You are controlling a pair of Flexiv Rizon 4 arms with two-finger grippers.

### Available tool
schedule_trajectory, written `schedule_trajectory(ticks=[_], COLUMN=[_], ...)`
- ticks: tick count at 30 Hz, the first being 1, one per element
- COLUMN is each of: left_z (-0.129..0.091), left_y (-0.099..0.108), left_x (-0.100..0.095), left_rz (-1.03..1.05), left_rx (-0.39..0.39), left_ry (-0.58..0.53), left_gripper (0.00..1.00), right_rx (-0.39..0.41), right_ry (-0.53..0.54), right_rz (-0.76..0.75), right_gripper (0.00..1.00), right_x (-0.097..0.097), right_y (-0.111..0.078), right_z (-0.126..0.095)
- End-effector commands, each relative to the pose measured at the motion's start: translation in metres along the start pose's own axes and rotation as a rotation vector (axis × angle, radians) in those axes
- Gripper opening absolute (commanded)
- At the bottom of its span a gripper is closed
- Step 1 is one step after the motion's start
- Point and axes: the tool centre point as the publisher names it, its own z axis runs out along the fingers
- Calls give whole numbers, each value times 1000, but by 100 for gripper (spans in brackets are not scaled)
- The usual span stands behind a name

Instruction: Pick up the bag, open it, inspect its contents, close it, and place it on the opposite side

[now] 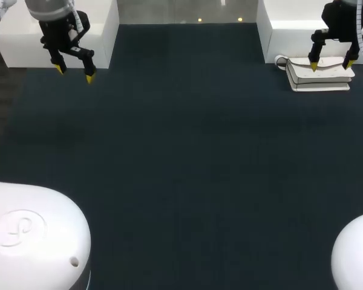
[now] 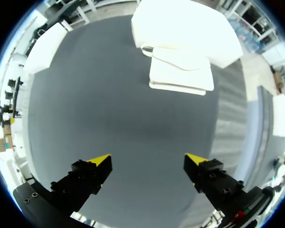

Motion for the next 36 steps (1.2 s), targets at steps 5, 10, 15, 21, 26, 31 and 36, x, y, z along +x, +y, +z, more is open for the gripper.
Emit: schedule_trajectory(ticks=[5, 10, 15, 21, 26, 31, 36], left_z=[15, 23, 33, 45, 55, 67, 75], left_y=[1, -9, -13, -19, -24, -27, -28], left_x=[10, 10, 11, 14, 17, 21, 26], left_rz=[392, 533, 650, 708, 738, 772, 817], left_rx=[285, 356, 419, 424, 414, 401, 410], left_ry=[79, 142, 199, 224, 245, 272, 273], left_gripper=[100, 100, 100, 100, 100, 100, 100], right_rx=[-3, -1, 2, 26, 31, 38, 39], right_ry=[79, 93, 121, 129, 140, 150, 159], right_rz=[-13, 11, 35, 59, 69, 78, 88], right_gripper=[100, 100, 100, 100, 100, 100, 100], right_x=[-41, -59, -76, -95, -106, -117, -126], right_y=[13, 20, 30, 41, 51, 61, 70], right_z=[13, 17, 26, 36, 42, 50, 57])
